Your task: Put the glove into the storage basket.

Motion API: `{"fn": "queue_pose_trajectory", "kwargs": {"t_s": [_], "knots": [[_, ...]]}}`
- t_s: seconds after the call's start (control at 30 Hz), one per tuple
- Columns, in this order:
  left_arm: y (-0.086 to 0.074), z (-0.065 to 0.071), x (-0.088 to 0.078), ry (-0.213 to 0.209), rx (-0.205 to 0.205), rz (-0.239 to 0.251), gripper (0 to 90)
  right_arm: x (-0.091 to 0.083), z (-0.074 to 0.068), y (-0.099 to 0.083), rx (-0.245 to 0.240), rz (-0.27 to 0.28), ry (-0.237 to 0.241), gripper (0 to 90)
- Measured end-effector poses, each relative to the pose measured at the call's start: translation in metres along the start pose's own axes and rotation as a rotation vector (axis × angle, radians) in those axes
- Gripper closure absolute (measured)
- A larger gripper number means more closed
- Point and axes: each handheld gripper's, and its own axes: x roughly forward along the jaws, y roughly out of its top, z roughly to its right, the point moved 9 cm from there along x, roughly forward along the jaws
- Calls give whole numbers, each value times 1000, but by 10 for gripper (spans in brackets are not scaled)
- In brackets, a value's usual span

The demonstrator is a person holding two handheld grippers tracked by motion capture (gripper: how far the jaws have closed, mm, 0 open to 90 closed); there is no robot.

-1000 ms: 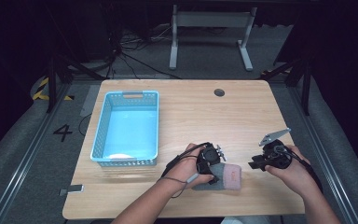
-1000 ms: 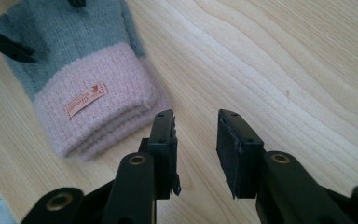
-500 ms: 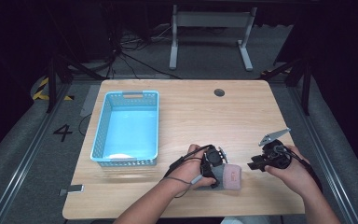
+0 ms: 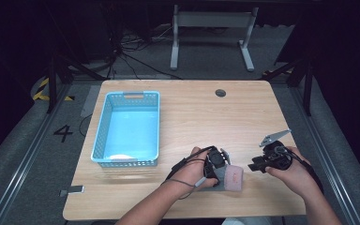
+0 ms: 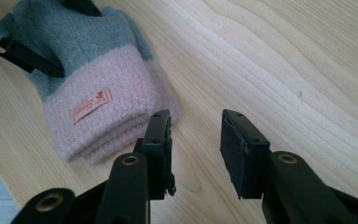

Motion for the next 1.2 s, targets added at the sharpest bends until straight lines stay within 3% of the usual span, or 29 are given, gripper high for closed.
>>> {"fn": "queue_pose_trajectory", "kwargs": {"t_s": [0.13,0.27,0.57,1.2], "knots": [[0,4,-2,-19,6,-7,625,0,0,0,3,-2,0,644],[0,5,-3,-19,6,-12,664,0,1,-1,6,-2,-1,644],[-6,2,-17,-36,-31,-15,688,0,2,-2,14,1,2,643],[-22,-13,-77,2,-86,88,693,1,4,-1,14,3,2,640]]}}
